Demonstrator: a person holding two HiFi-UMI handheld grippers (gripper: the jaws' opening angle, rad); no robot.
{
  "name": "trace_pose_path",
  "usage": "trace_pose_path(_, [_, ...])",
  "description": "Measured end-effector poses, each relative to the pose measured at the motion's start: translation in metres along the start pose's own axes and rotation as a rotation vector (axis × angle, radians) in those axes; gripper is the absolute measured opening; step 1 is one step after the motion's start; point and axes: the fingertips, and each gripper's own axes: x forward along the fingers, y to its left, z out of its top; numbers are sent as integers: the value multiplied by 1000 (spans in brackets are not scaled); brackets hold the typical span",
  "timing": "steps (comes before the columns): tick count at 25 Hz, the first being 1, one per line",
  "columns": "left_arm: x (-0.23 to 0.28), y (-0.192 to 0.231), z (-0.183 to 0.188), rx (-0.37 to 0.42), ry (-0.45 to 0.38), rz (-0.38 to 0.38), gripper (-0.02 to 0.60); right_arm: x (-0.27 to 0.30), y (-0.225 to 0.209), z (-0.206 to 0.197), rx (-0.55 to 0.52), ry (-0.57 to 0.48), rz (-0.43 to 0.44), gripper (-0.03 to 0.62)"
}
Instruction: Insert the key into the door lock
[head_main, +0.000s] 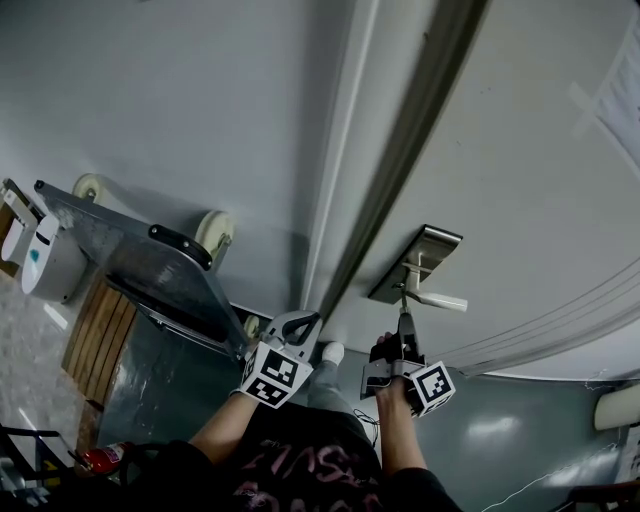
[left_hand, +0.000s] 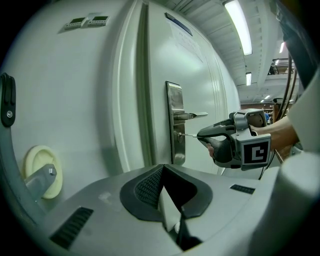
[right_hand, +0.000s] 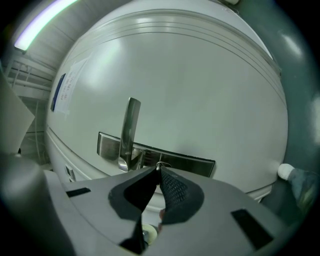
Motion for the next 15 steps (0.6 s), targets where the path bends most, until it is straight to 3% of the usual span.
trace_pose_path(15, [-1,-4,-2,9,6,-11,12,2,0,1,37,-13,-4,78])
